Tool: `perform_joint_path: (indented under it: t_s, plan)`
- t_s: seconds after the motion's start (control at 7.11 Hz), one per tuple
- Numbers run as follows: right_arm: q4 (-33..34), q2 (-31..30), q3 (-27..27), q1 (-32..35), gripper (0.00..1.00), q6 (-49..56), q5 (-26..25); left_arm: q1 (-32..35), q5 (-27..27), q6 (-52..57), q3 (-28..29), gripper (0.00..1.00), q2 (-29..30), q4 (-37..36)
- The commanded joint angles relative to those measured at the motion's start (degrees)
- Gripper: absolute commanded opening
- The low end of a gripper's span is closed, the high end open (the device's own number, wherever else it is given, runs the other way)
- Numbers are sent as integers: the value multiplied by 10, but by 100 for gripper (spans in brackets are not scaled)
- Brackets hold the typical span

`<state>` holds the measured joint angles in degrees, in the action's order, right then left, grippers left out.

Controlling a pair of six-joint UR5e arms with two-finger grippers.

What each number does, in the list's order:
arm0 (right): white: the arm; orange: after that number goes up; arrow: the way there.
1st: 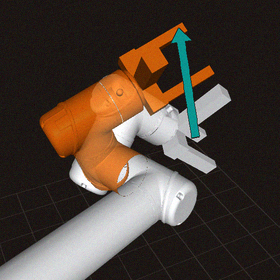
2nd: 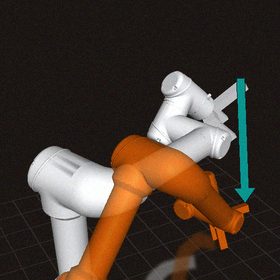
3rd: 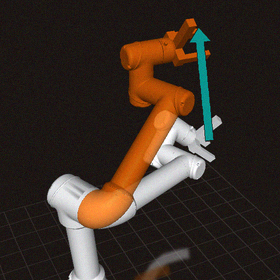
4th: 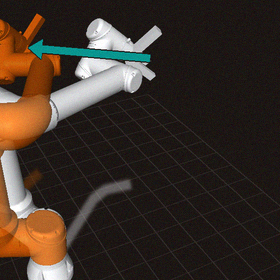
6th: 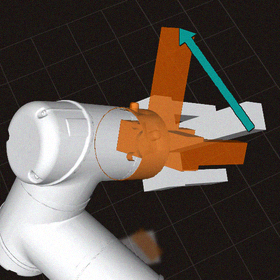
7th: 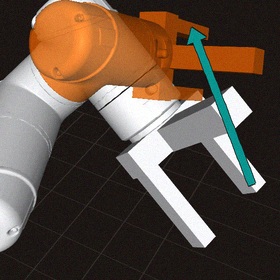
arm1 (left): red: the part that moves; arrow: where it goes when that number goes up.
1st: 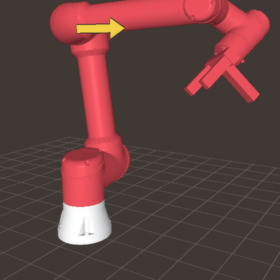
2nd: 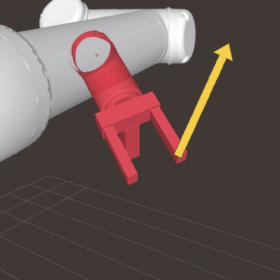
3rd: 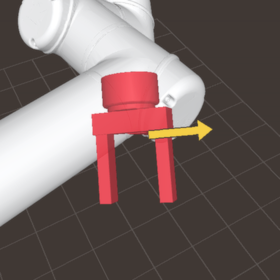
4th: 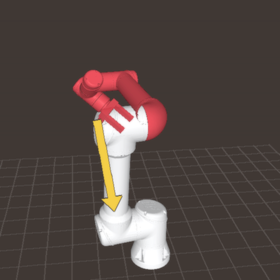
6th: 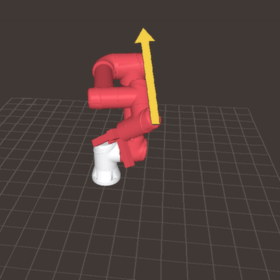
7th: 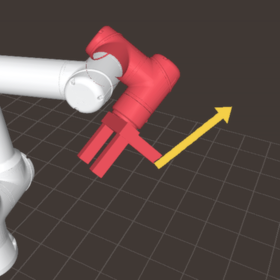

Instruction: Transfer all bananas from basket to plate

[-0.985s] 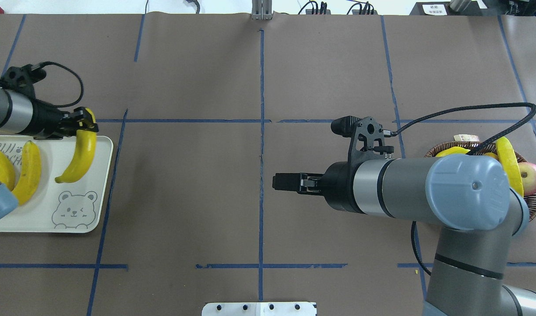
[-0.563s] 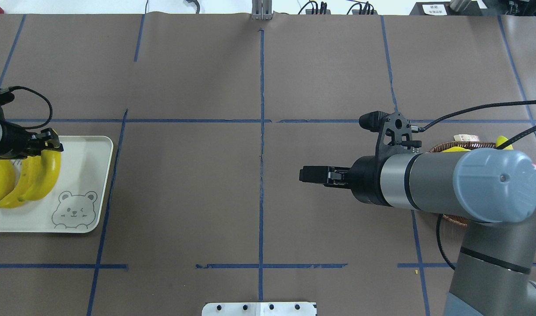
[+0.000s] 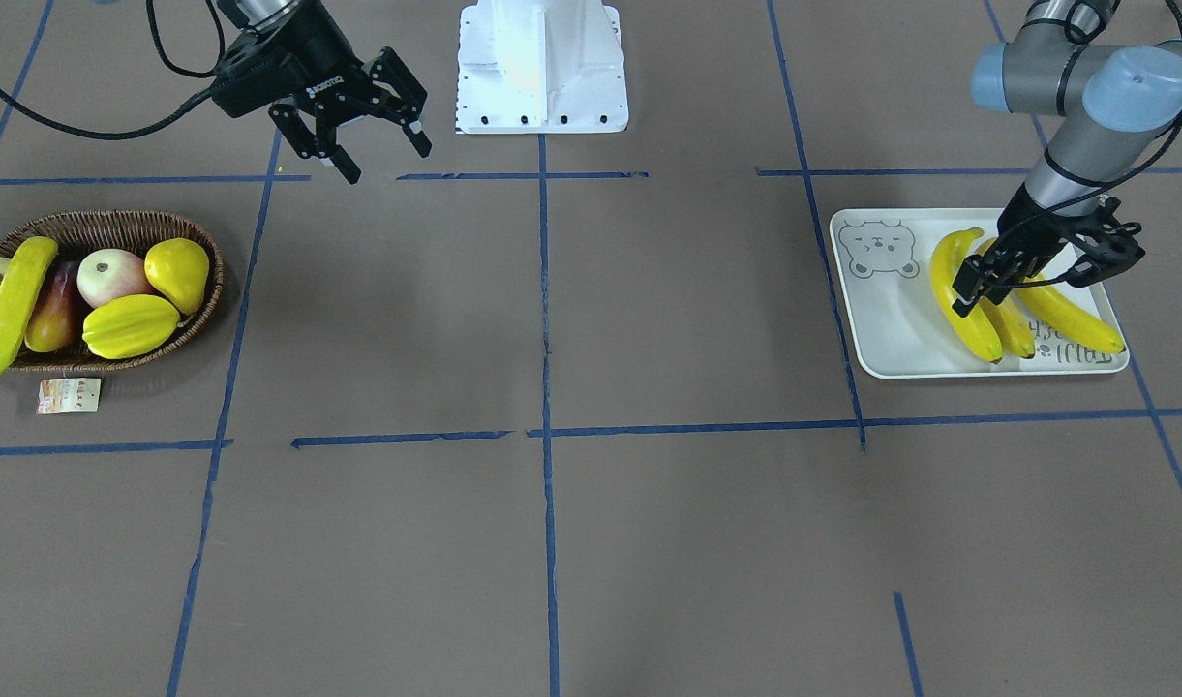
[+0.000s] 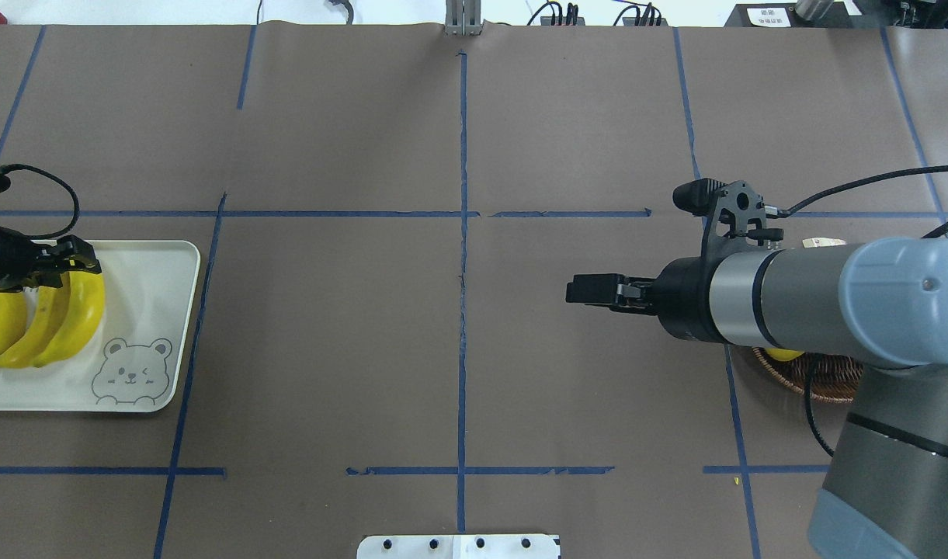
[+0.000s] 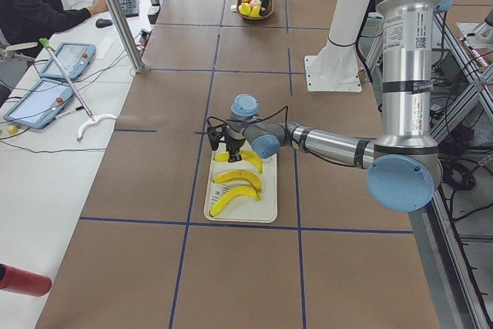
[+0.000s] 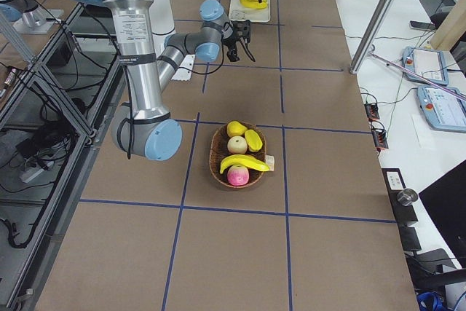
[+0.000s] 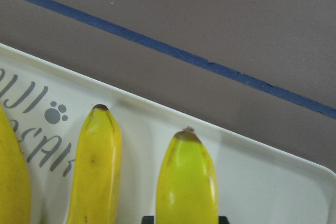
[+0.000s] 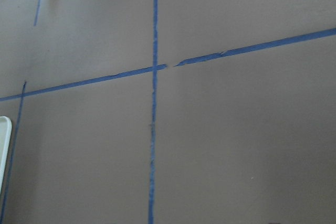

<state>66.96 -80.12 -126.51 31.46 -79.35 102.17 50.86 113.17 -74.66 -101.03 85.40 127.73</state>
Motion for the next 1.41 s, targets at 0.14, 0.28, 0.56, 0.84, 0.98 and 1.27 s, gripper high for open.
perform_joint_path:
  t_s: [0.14,0.28,0.56,0.84,0.98,1.27]
  plan:
    - [-3,-99,0,105,100,97,91,3,80,-6,-63,100,5,-5]
    - [-5,-138,2,125,100,144,91,4,88,-8,-81,100,7,-6]
    - [-8,-205,11,158,100,246,91,0,90,-65,-129,100,48,-66]
    - [-3,-238,40,192,100,311,84,-21,86,-102,-144,100,76,-85]
    - [-1,-239,74,212,100,315,80,-30,84,-104,-142,100,80,-86]
    - [2,-262,104,222,100,333,33,-32,85,-106,-142,100,92,-86]
